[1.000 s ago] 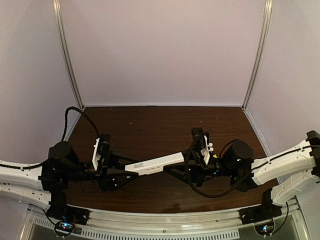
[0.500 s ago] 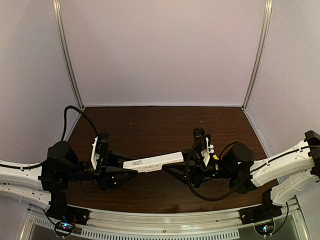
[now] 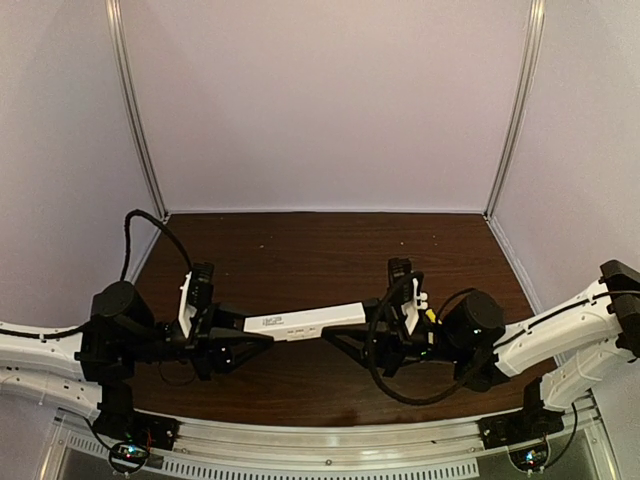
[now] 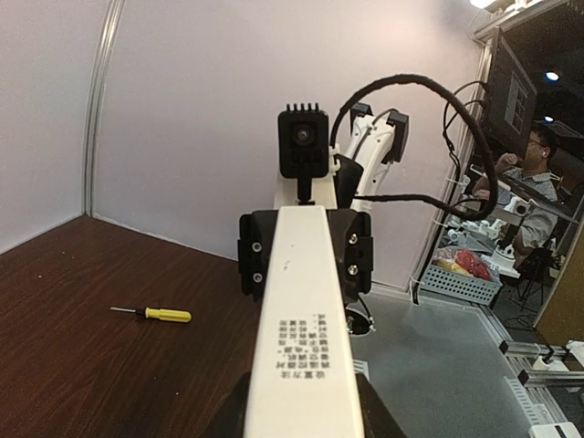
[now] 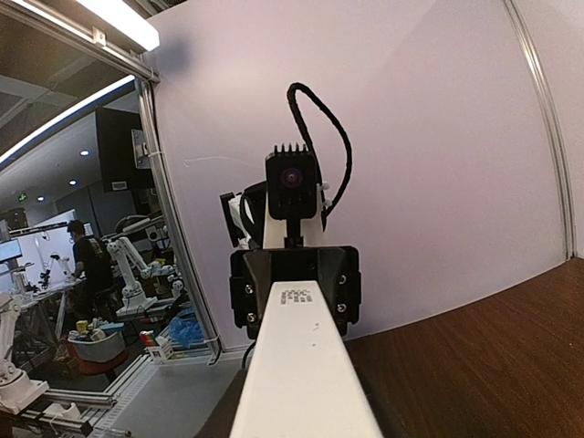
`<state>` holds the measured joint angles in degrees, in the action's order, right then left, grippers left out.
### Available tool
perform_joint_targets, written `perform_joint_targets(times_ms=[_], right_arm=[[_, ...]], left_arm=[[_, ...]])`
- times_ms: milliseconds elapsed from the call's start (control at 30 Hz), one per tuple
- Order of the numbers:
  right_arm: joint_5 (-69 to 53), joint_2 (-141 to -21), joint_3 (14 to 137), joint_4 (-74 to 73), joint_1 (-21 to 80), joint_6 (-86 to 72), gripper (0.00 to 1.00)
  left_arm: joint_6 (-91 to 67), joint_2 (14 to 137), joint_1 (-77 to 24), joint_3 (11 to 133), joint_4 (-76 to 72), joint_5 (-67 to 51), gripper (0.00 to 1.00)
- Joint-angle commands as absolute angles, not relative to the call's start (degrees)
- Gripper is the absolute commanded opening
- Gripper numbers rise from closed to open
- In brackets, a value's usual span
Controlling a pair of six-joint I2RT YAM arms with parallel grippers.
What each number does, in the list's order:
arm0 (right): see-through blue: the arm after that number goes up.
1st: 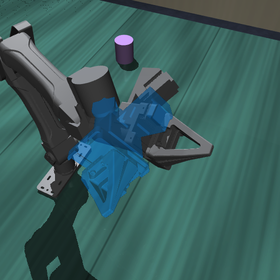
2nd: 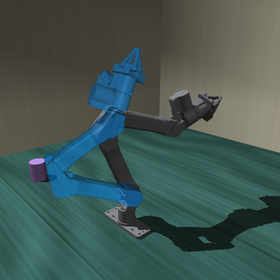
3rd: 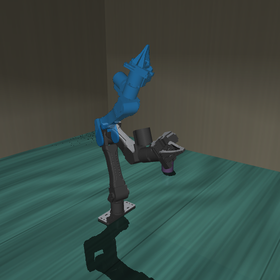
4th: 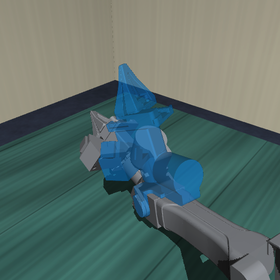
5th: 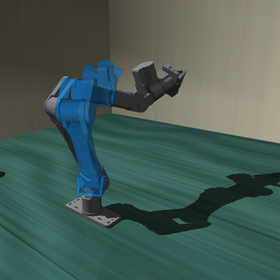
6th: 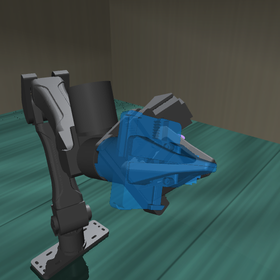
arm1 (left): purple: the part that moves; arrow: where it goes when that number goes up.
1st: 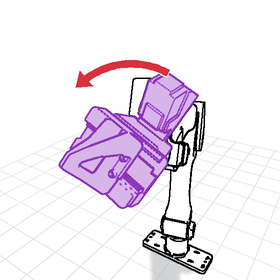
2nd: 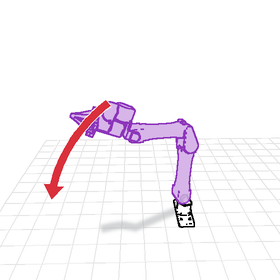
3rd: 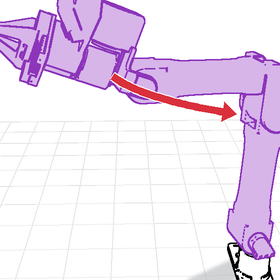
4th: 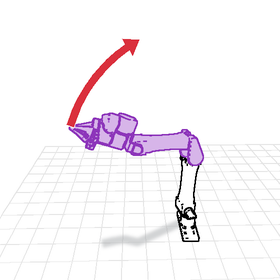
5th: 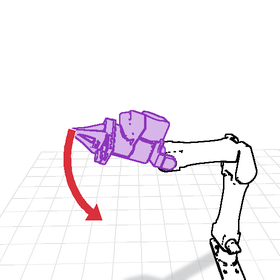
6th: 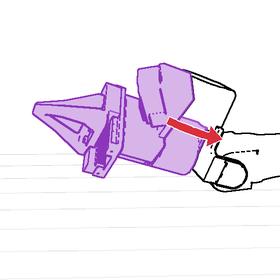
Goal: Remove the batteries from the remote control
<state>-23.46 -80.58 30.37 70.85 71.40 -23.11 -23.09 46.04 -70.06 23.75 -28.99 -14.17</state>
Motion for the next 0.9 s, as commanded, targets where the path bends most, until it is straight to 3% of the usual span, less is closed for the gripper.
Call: perform_joint_targets(times_ms=[0,67,100,200,467,533,867], right_arm=[[-22.3,-80.8,29.6,76.3,72.4,-23.8,0.00],[-20.4,-80.1,30.1,72.6,72.3,-24.3,0.00],[-19.7,-79.4,30.4,70.0,72.3,-24.8,0.09],[-16.9,-77.1,31.2,62.1,72.1,-27.6,0.52],[-6.2,-66.5,37.8,29.2,71.5,-35.3,0.95],[-4.2,-64.0,38.7,23.2,71.3,-37.5,0.99],[-3.7,-58.3,48.1,-7.8,69.3,-50.3,1.00]], left_arm=[[-23.5,45.9,-69.7,23.4,-29.9,-12.8,0.00],[-23.4,45.9,-69.7,23.4,-29.8,-12.3,0.00],[-23.3,45.9,-69.7,23.4,-29.7,-12.0,0.00],[-22.5,45.9,-69.7,23.2,-29.4,-10.8,0.00],[-20.2,46.9,-69.7,22.9,-29.1,-7.2,0.00],[-19.5,47.3,-69.7,22.2,-30.4,-6.9,0.00],[-15.0,52.8,-69.7,21.0,-36.2,-7.5,0.00]])
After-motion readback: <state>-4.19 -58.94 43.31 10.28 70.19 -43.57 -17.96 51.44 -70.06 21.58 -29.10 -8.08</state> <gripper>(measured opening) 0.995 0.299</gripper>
